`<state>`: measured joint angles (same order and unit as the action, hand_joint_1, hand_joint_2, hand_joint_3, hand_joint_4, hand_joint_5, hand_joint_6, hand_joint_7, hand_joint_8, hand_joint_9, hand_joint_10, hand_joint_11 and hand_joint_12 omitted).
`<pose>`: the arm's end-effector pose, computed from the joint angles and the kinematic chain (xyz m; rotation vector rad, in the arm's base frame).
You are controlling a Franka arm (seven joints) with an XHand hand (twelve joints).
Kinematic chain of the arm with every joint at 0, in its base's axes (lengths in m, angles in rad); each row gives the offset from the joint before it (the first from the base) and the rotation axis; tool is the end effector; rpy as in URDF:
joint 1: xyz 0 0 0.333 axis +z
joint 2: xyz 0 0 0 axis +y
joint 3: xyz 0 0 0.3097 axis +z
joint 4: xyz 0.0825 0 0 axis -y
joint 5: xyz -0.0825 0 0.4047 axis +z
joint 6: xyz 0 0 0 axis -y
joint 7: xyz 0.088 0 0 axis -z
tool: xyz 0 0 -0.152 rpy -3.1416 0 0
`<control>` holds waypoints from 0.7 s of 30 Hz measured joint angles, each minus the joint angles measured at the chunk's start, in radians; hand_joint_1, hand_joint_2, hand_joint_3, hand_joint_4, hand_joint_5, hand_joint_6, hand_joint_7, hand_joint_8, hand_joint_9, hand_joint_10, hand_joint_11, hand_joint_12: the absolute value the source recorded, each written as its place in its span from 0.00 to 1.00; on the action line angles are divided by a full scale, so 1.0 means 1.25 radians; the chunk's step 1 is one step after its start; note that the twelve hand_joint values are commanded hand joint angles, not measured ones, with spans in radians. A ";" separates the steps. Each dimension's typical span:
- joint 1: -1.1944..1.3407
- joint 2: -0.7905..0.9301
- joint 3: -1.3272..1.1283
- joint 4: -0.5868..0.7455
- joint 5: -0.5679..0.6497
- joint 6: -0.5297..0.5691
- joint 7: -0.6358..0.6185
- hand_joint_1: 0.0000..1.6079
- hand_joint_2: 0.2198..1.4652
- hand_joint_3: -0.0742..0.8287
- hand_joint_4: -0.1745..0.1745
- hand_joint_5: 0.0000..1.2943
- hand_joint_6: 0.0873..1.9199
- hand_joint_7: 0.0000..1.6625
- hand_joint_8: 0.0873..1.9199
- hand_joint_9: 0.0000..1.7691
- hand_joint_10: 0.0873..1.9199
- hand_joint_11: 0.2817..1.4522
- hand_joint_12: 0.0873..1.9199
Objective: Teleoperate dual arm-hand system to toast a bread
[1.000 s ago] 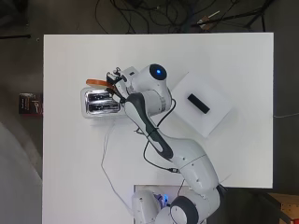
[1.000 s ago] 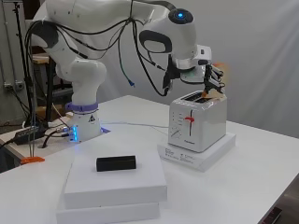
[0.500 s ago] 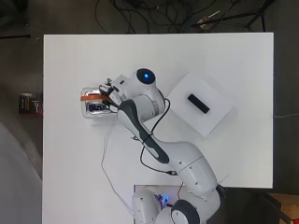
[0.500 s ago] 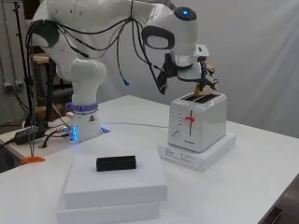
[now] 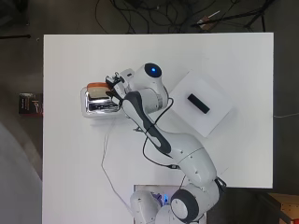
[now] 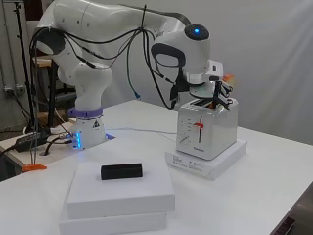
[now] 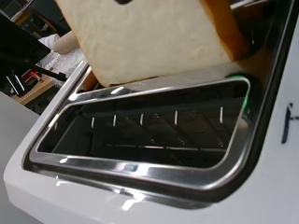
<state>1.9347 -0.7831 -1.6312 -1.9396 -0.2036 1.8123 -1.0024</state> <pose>0.5550 0.1051 0.3488 -1.9258 -1.6557 -0.0892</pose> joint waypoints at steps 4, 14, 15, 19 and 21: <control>0.008 0.000 -0.002 0.010 -0.012 -0.005 0.007 0.77 0.76 0.08 0.00 0.55 0.66 0.66 0.44 0.79 0.00 0.47 0.00; 0.007 -0.001 0.018 0.054 -0.087 -0.159 0.046 0.02 0.61 0.08 0.33 0.07 0.00 0.11 0.00 0.17 0.00 0.08 0.00; -0.012 -0.002 0.028 0.043 -0.098 -0.139 0.072 0.02 0.61 0.08 0.33 0.08 0.00 0.11 0.00 0.17 0.00 0.08 0.00; -0.077 -0.005 0.054 0.016 -0.140 -0.036 0.164 0.01 0.65 0.09 0.37 0.15 0.00 0.14 0.00 0.19 0.00 0.08 0.00; -0.105 -0.005 0.056 0.010 -0.159 -0.021 0.188 0.00 0.66 0.09 0.38 0.16 0.00 0.14 0.00 0.18 0.00 0.08 0.00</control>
<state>1.8032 -0.7893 -1.5617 -1.9275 -0.4023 1.7857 -0.7672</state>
